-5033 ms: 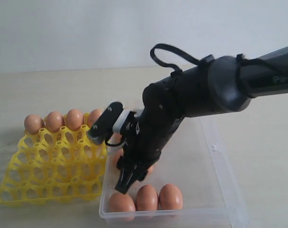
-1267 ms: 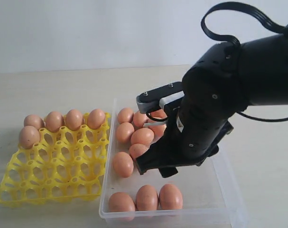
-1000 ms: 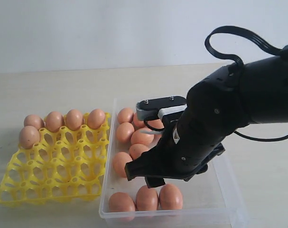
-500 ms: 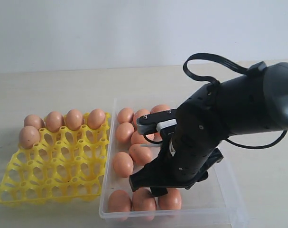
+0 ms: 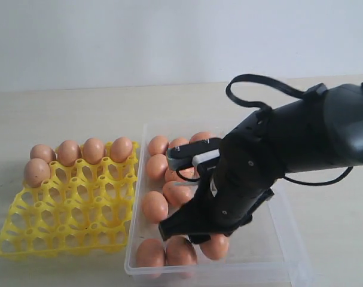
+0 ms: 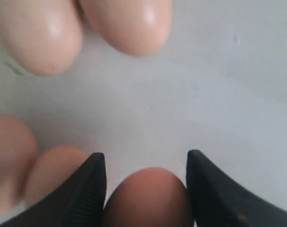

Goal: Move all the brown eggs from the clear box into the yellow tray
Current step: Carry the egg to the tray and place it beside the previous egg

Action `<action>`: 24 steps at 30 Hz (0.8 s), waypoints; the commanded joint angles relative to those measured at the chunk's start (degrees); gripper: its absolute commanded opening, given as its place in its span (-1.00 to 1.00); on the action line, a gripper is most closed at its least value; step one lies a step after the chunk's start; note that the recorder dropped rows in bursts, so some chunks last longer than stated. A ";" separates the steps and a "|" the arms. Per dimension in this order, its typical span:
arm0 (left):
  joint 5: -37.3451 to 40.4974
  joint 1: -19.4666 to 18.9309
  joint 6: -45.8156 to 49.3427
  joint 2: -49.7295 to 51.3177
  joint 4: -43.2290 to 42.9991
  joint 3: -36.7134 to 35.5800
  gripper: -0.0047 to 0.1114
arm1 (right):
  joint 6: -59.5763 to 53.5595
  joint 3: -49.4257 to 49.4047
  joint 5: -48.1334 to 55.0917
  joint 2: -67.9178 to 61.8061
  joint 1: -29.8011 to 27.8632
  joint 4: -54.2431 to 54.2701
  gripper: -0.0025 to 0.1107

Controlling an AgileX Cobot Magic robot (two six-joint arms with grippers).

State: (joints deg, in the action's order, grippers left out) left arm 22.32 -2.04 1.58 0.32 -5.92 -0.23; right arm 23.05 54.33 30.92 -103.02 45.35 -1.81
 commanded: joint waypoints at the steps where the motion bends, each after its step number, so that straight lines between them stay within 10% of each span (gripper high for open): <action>1: -0.52 0.43 -0.20 -0.32 0.14 0.23 -0.92 | -7.58 -0.23 -15.27 5.97 0.45 -0.04 -0.96; 9: -0.52 0.43 -0.20 -0.32 0.14 0.23 -0.92 | -21.80 3.70 -49.59 0.00 2.95 -0.01 -0.96; 24: -0.52 0.43 -0.20 -0.32 0.14 0.23 -0.92 | -1.90 28.58 -50.82 -24.72 2.95 -14.79 -0.96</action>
State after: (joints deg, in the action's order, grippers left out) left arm 22.32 -2.04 1.58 0.32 -5.92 -0.23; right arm 15.32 80.19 -18.30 -125.84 48.22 -12.61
